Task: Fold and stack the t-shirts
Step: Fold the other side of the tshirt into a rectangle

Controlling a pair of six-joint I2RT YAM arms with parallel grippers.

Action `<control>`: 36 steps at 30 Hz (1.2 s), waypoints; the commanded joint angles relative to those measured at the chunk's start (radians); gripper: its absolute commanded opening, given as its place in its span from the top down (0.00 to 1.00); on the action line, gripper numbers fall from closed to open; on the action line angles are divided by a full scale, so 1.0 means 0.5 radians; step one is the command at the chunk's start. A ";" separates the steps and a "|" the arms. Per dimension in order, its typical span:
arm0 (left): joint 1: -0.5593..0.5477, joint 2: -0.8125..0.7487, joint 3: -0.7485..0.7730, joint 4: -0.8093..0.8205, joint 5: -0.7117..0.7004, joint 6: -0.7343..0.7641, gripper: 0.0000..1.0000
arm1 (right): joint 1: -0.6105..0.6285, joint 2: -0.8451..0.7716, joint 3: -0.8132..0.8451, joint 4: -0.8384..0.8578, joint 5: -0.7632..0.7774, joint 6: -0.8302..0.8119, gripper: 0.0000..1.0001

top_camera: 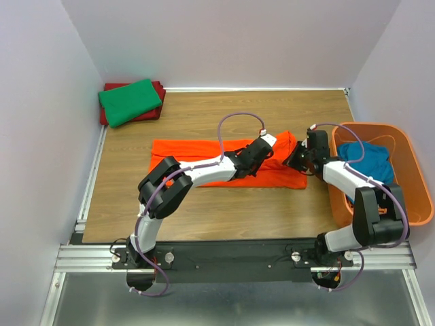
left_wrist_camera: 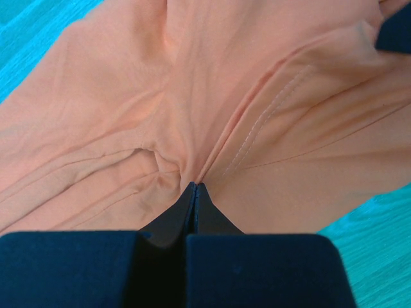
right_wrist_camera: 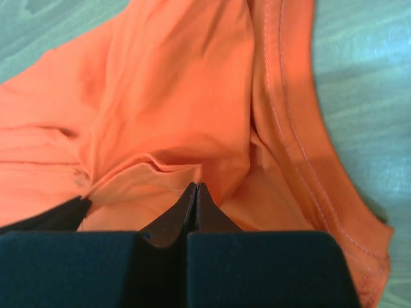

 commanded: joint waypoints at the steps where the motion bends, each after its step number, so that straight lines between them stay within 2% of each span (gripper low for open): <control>1: 0.006 -0.005 0.051 -0.016 0.032 -0.021 0.99 | 0.010 -0.105 -0.100 0.016 0.014 0.011 0.96; 13: 0.006 -0.023 0.023 -0.020 0.047 -0.052 0.99 | 0.010 -0.286 -0.305 0.009 0.060 0.045 0.96; 16: 0.006 -0.042 -0.007 0.005 0.050 -0.064 0.95 | 0.010 -0.317 -0.339 0.009 0.100 0.066 0.95; 20: 0.006 -0.066 -0.060 0.039 0.050 -0.079 0.84 | 0.010 -0.363 -0.364 0.006 0.149 0.078 0.94; 21: 0.006 -0.069 -0.069 0.042 0.044 -0.086 0.83 | 0.007 -0.372 -0.364 0.006 0.155 0.081 0.93; 25: 0.006 -0.161 -0.158 0.088 0.035 -0.116 0.73 | 0.010 -0.449 -0.391 0.000 0.177 0.094 0.72; 31: 0.012 -0.355 -0.277 0.115 0.025 -0.135 0.71 | 0.007 -0.590 -0.315 -0.104 0.167 0.054 0.68; 36: 0.067 -0.474 -0.308 0.112 0.050 -0.202 0.71 | 0.025 -0.388 -0.112 -0.110 0.128 0.032 0.68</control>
